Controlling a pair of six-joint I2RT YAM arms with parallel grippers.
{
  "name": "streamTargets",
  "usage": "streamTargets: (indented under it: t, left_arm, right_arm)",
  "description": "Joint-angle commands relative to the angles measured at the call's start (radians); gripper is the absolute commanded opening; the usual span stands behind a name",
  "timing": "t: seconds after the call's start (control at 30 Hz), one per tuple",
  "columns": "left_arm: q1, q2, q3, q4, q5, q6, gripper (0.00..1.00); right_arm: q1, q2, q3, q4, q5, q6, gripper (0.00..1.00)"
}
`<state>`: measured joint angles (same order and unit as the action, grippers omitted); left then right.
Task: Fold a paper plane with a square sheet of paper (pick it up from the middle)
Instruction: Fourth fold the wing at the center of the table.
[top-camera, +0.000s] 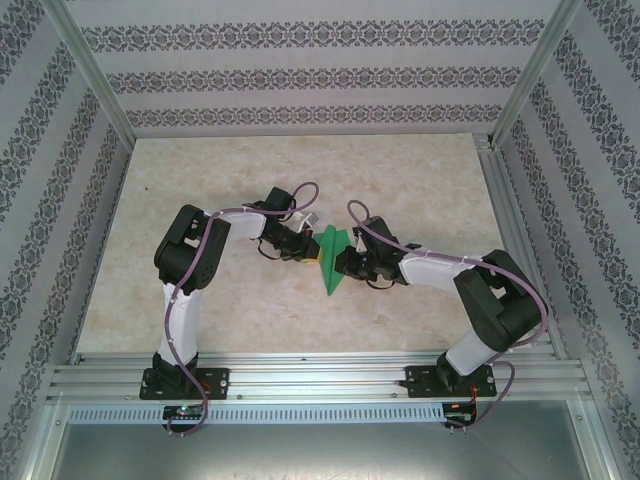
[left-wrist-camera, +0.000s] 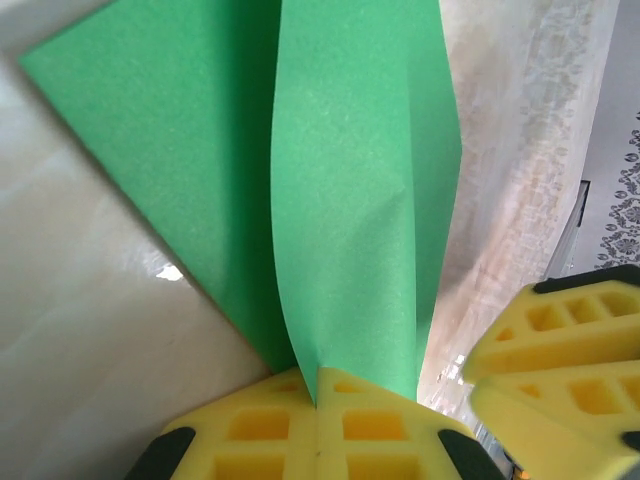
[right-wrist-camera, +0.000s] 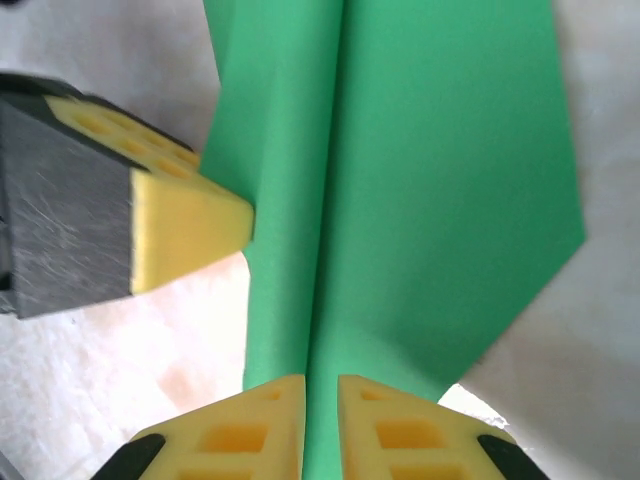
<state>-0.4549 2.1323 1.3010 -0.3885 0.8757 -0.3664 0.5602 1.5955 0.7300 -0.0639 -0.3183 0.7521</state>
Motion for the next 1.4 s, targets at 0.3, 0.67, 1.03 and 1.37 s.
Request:
streamTargets:
  t: [0.3,0.67,1.03,1.37]
  left_arm:
    - [-0.022,0.023,0.029,-0.013,-0.022,0.030,0.06]
    - [-0.025,0.020,0.040,-0.012,-0.018,0.036,0.06]
    - [-0.025,0.025,0.043,-0.041,-0.056,0.055,0.05]
    - [-0.025,0.034,0.028,-0.047,-0.088,0.057,0.05]
  right_arm:
    - [-0.047,0.111,0.138,0.005,0.002,-0.041,0.16]
    - [-0.060,0.225,0.165,-0.090,0.058,-0.050,0.14]
    - [-0.062,0.230,0.161,-0.090,0.048,-0.060,0.13]
    - [-0.064,0.212,0.169,-0.092,0.038,-0.066,0.13]
